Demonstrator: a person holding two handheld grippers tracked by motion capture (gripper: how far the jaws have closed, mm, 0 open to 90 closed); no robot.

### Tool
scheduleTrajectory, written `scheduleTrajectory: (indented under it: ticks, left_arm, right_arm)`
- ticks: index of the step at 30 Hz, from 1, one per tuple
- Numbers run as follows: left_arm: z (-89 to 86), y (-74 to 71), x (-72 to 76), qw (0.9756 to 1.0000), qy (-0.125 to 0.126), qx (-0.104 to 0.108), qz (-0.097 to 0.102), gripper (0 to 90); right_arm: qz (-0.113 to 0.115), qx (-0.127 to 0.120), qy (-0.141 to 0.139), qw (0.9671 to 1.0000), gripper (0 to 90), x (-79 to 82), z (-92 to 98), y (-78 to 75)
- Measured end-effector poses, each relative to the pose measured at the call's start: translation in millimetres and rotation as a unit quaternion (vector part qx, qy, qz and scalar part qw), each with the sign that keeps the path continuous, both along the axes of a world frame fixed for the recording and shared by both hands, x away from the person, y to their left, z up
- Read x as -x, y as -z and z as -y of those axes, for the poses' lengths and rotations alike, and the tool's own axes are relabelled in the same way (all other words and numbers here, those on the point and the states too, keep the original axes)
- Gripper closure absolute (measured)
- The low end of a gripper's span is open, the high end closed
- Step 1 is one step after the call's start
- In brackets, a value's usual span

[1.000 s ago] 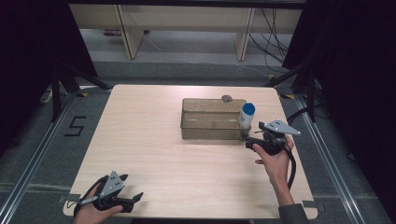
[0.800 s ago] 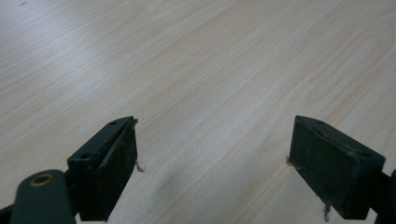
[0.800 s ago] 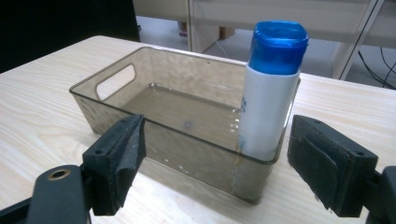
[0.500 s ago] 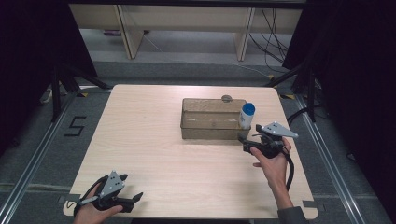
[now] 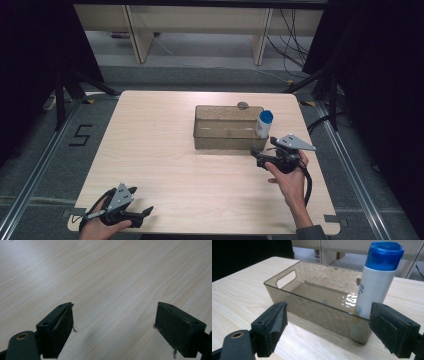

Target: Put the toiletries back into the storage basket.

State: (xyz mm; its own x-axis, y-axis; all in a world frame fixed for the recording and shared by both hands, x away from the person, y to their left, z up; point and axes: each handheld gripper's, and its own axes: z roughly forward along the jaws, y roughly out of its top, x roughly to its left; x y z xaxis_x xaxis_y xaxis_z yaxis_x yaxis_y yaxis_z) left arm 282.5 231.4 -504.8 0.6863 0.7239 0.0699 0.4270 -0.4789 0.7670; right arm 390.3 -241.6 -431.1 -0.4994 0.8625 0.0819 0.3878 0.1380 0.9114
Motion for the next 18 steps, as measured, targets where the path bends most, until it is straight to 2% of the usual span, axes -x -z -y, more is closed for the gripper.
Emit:
scheduleTrajectory:
  ticks: [1, 2, 5, 8, 10, 12, 15, 16, 17, 18]
  left_arm:
    - [-0.7, 0.1, -0.7, 1.0000, 0.002, -0.003, 0.001, 14.8]
    - [-0.6, -0.3, -0.2, 1.0000, 0.000, -0.005, 0.001, 14.8]
    - [-0.3, -0.1, -0.3, 1.0000, 0.001, 0.002, 0.001, 14.8]
    - [0.0, -0.3, 0.1, 1.0000, -0.002, 0.006, 0.002, 14.8]
    - [0.0, -0.3, 0.1, 1.0000, -0.001, 0.005, 0.002, 14.8]
    - [0.2, -0.3, 0.1, 1.0000, -0.001, 0.006, 0.002, 14.8]
    - [0.0, -0.3, 0.2, 1.0000, -0.001, 0.006, 0.002, 14.8]
    - [0.0, -0.3, 0.2, 1.0000, -0.001, 0.006, 0.003, 14.8]
    - [0.0, -0.3, 0.1, 1.0000, -0.002, 0.005, 0.002, 14.8]
    - [0.1, -0.3, 0.2, 1.0000, -0.002, 0.005, 0.002, 14.8]
  right_arm:
    - [-0.003, -0.004, -0.001, 1.0000, 16.2, 1.1, -0.8, 0.0]
    - [0.004, -0.002, -0.005, 1.0000, 16.1, 0.6, -1.0, 0.6]
    - [0.007, 0.005, -0.009, 0.9999, 15.8, 1.8, -1.8, 1.8]
    - [-0.012, -0.013, -0.008, 0.9998, 15.7, 6.2, -5.9, 2.5]
    - [0.006, 0.004, -0.018, 0.9998, 15.7, 5.4, -4.5, 3.2]
    - [0.007, 0.006, -0.019, 0.9998, 15.7, 6.7, -6.1, 3.7]
    - [-0.006, 0.003, -0.024, 0.9997, 15.7, 10.1, -9.0, 3.3]
    - [-0.006, 0.002, -0.026, 0.9996, 15.7, 11.0, -9.8, 3.4]
    - [0.006, 0.002, -0.031, 0.9995, 15.7, 10.5, -10.5, 4.2]
    - [0.000, -0.004, -0.026, 0.9996, 15.7, 12.5, -12.6, 4.3]
